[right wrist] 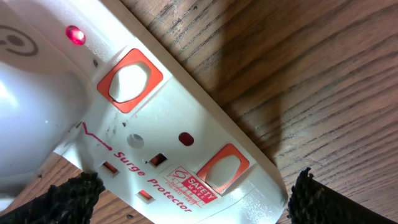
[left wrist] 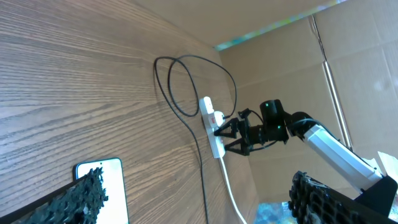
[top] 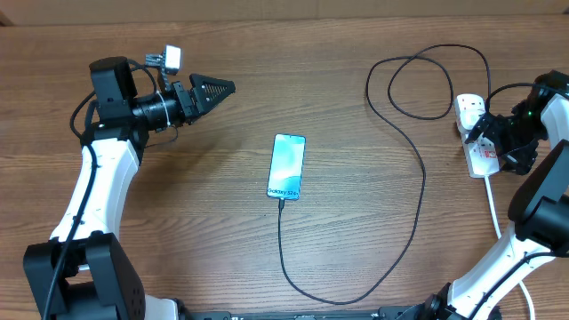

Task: Plug charger to phone and switch on socket

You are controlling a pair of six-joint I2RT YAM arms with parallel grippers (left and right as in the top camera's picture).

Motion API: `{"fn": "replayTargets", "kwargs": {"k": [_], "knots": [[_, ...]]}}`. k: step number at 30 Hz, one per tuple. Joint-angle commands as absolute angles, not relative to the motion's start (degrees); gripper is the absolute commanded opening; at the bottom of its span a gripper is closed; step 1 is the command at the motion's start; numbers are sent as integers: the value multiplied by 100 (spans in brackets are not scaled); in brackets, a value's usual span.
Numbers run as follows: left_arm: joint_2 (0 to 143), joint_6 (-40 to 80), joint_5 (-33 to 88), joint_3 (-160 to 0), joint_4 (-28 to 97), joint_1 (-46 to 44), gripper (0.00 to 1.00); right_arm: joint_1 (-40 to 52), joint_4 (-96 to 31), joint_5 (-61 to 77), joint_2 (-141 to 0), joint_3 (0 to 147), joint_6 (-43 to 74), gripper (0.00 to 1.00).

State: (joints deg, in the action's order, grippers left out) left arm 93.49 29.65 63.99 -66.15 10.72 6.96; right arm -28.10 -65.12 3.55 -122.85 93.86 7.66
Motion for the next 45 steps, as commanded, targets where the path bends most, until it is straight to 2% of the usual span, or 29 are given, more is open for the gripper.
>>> {"fn": "replayTargets", "kwargs": {"k": [1, 12, 18, 27, 32, 45], "knots": [[9253, 2873, 6383, -6685, 1063, 683, 100, -2803, -6479, 246, -12119, 9491, 738, 100], [9338, 2873, 6208, -6683, 1068, 676, 100, -2801, -6479, 246, -12119, 9491, 738, 100], [9332, 2873, 5308, -6683, 1066, 674, 100, -2801, -6479, 246, -12119, 9491, 738, 100], [9159, 2875, 3277, -6683, 1066, 674, 100, -2801, -6479, 246, -12119, 9491, 738, 100], [9059, 2873, 2630, -6683, 1070, 674, 100, -2801, -6479, 246, -12119, 9491, 738, 100], [8086, 2871, 2467, -6678, 1092, 674, 100, -2801, -6479, 248, -12119, 9491, 740, 100]]}}
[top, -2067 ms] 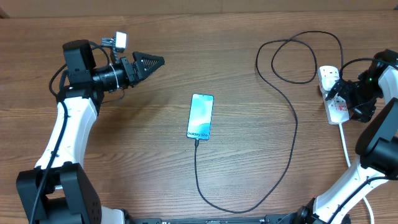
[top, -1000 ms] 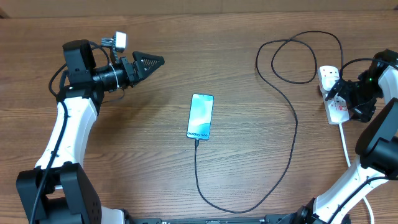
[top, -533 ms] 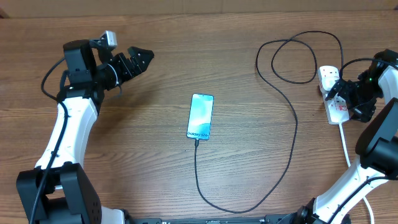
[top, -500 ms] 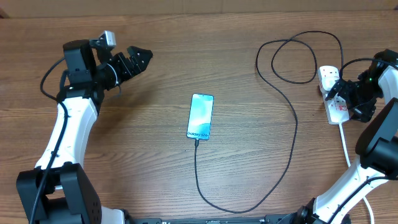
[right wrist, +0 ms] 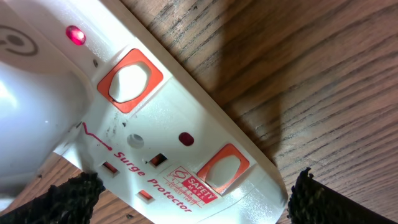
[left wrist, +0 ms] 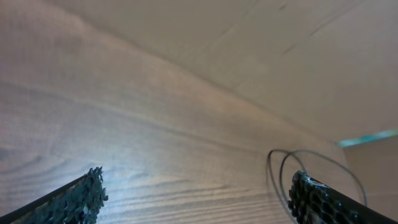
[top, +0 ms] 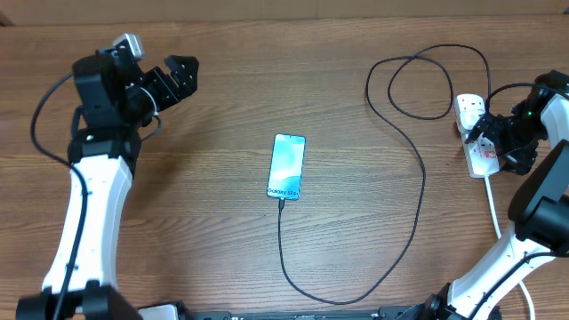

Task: Plug charger to phone and switch on socket

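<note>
The phone [top: 286, 166] lies face up mid-table, its screen lit. A black cable [top: 418, 191] is plugged into its near end. From there the cable curves round to the right and loops up to the white charger [top: 468, 106] on the power strip [top: 482, 154]. My right gripper [top: 484, 133] hangs open just over the strip. In the right wrist view my right gripper [right wrist: 193, 208] straddles the strip [right wrist: 186, 168]. The strip has orange switches [right wrist: 129, 81] and a lit red lamp [right wrist: 75, 35]. My left gripper [top: 182, 75] is open and empty at the far left; the left wrist view shows my left gripper [left wrist: 199, 205] over bare wood.
The cable's loops [left wrist: 292, 171] lie at the far right of the table. A cardboard wall [left wrist: 249, 50] stands behind the table. A white lead [top: 492, 209] runs from the strip toward the near edge.
My left arm has drawn back toward the far left, its gripper still open; its camera now faces the back wall instead of the phone and strip. The right arm has not moved.
</note>
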You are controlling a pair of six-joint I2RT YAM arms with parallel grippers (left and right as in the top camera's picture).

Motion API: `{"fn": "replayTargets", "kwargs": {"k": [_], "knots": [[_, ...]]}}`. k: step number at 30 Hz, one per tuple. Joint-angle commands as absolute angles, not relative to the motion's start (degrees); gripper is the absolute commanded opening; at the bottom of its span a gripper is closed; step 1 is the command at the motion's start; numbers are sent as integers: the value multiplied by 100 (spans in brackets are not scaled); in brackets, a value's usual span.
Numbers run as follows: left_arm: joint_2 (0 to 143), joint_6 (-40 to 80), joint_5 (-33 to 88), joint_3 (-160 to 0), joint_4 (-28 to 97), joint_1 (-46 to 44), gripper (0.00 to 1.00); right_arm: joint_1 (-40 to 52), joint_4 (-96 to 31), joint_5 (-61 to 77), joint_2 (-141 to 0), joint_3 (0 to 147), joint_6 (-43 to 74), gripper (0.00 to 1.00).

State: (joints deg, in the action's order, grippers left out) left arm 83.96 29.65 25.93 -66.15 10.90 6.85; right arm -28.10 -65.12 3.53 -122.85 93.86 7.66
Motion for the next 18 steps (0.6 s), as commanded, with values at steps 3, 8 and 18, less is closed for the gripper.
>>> {"fn": "replayTargets", "kwargs": {"k": [3, 8, 18], "knots": [[7876, 2869, 2425, -6659, 1326, 674, 100, -2801, -6479, 246, -12119, 9491, 738, 100], [7725, 2873, 2045, -6182, 1374, 672, 100, -2801, -6479, 248, -12119, 9491, 738, 100], [7459, 2180, 1887, -3957, -849, 454, 100, -2801, -6479, 246, -12119, 9491, 738, 100]]}}
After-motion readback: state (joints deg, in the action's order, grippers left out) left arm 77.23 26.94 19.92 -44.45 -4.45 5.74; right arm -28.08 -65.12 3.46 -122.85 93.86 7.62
